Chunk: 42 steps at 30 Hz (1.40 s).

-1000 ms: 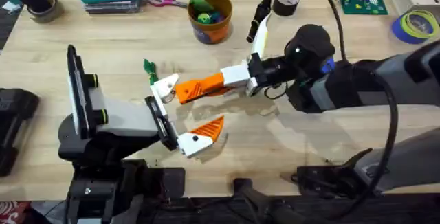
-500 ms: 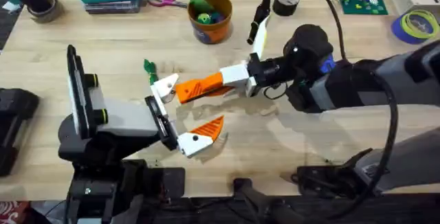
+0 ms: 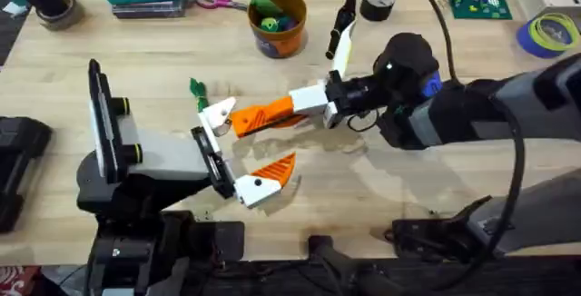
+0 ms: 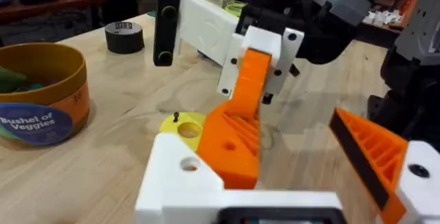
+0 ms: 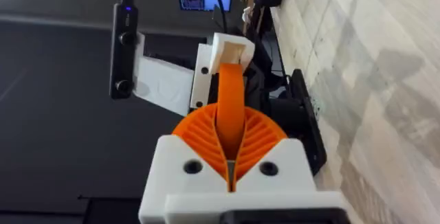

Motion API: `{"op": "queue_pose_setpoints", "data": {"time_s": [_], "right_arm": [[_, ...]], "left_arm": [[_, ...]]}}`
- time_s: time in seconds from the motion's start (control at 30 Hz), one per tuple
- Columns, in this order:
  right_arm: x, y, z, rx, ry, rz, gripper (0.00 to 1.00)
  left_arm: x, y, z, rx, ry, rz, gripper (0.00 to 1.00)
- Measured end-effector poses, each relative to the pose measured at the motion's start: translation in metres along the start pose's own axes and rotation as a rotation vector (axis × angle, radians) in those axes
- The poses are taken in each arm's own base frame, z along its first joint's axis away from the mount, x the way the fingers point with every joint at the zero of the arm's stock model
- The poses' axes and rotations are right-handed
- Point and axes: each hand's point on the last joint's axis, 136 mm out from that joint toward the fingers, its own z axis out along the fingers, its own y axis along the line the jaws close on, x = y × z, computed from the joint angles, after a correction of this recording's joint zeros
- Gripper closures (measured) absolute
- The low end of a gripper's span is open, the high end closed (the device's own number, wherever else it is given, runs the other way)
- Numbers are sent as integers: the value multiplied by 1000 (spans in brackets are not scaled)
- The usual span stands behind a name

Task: Pick up the gripper from the table and insert it into the empty holder that is missing its gripper. Then pick up a screw, insert it into the mounting hole, and use the screwdriver to tighten it. Finally, clean up the table by picking up the vegetable and placing it into the bucket.

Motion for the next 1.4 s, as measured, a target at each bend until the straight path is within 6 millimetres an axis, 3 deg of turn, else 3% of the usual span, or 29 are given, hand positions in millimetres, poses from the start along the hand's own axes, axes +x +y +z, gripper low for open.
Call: {"op": "queue_pose_setpoints", "data": {"time_s": [0.9,1.4], "right_arm": [[-3,7,14,-6,6,28,994],[-6,1,16,4,6,15,994]], "left_arm": [[-1,3,0,-19,-2,15,58],[-1,5,0,-26,-2,15,58]]}}
